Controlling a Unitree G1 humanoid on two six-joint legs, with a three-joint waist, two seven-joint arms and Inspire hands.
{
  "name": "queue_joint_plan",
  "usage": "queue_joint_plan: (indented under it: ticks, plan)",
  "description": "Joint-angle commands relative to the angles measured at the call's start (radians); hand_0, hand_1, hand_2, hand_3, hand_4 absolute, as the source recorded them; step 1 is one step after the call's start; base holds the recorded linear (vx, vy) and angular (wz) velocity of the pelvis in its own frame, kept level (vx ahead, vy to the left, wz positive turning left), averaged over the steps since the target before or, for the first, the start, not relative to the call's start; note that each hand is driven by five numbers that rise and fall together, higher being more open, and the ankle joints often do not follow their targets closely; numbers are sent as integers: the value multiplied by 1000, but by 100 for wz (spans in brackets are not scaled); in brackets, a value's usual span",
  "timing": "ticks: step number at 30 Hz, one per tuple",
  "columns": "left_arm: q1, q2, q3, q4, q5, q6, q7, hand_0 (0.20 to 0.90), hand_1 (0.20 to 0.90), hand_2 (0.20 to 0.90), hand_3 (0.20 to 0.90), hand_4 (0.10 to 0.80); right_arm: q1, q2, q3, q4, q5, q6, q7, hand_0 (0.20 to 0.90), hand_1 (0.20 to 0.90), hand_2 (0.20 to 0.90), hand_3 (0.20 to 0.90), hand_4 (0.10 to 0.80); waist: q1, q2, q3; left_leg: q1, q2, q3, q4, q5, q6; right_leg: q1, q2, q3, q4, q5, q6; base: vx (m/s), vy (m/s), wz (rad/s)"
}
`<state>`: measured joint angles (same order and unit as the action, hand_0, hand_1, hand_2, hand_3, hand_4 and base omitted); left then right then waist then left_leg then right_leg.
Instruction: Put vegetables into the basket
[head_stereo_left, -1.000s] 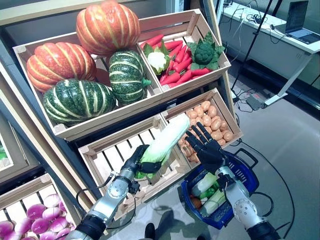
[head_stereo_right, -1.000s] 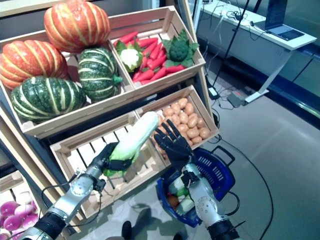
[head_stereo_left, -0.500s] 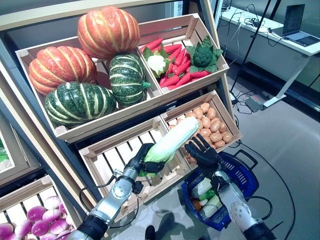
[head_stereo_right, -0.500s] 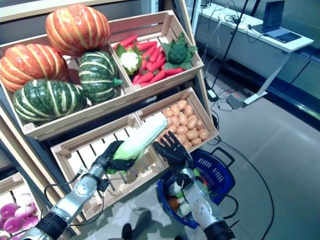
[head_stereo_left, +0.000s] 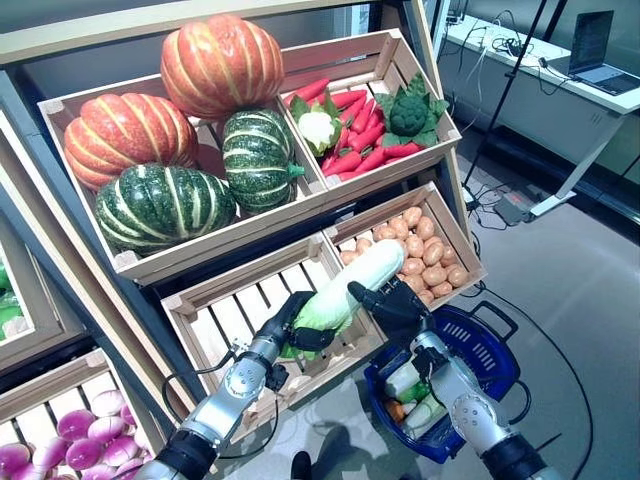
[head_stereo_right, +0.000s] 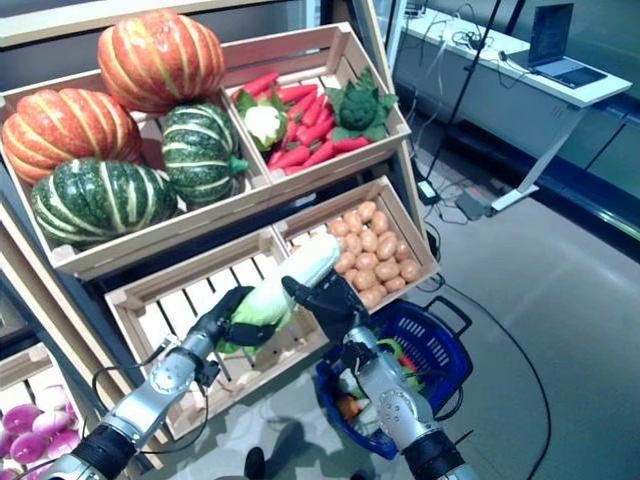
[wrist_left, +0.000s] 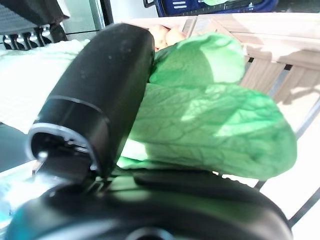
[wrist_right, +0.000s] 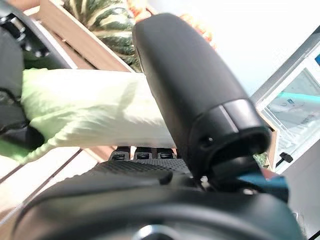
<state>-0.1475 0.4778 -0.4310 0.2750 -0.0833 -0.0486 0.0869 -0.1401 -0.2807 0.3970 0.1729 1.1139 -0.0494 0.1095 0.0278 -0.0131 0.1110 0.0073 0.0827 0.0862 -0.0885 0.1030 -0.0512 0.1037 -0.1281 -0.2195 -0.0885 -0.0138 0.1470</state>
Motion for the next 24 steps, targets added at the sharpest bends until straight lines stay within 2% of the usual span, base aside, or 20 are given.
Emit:
queue_joint_plan:
  ticks: [1, 7, 15, 16, 17, 24]
  plan:
    - [-105, -3, -18, -24, 39, -103, 8, 300, 300, 300, 300, 400, -110, 50, -25, -119, 58, -96, 113, 900, 900, 900, 900, 800, 9, -16, -75, 56, -3, 12, 1, -112, 4, -24, -66, 21, 6, 59, 10, 0, 0, 0]
    - [-113, 4, -33, -20, 63, -115, -23, 300, 300, 300, 300, 400, -122, 67, -35, -113, 60, -131, 116, 900, 900, 900, 900, 800, 1, -18, -78, 62, 3, 28, 1, -115, 2, -26, -66, 33, 3, 63, 14, -2, 2, -6]
    - [-115, 8, -55, -28, 81, -149, -40, 300, 300, 300, 300, 400, -127, 61, -46, -119, 68, -130, 125, 900, 900, 900, 900, 800, -54, -16, -59, 80, 15, 96, 1, -118, 9, -59, -51, 116, 25, 68, 19, -35, 50, -27]
    - [-119, 5, -58, -27, 87, -159, -49, 300, 300, 300, 300, 400, -124, 61, -51, -119, 65, -130, 127, 486, 486, 486, 486, 524, -60, -15, -53, 82, 15, 101, 1, -119, 11, -66, -50, 127, 34, 66, 19, -71, 84, -34]
    - [-131, -3, -72, -32, 94, -162, -53, 300, 300, 300, 300, 400, -128, 56, -62, -123, 61, -129, 120, 300, 300, 300, 300, 400, -73, -11, -39, 85, 16, 111, 5, -119, 13, -76, -51, 144, 48, 67, 22, -55, 66, -33]
    - [-165, -28, -118, -10, 104, -164, -92, 300, 300, 300, 300, 400, -134, 56, -90, -125, 76, -131, 105, 300, 300, 300, 300, 400, -101, -4, -22, 108, 15, 130, 7, -130, 20, -64, -50, 183, 44, 71, 25, 2, 33, -23]
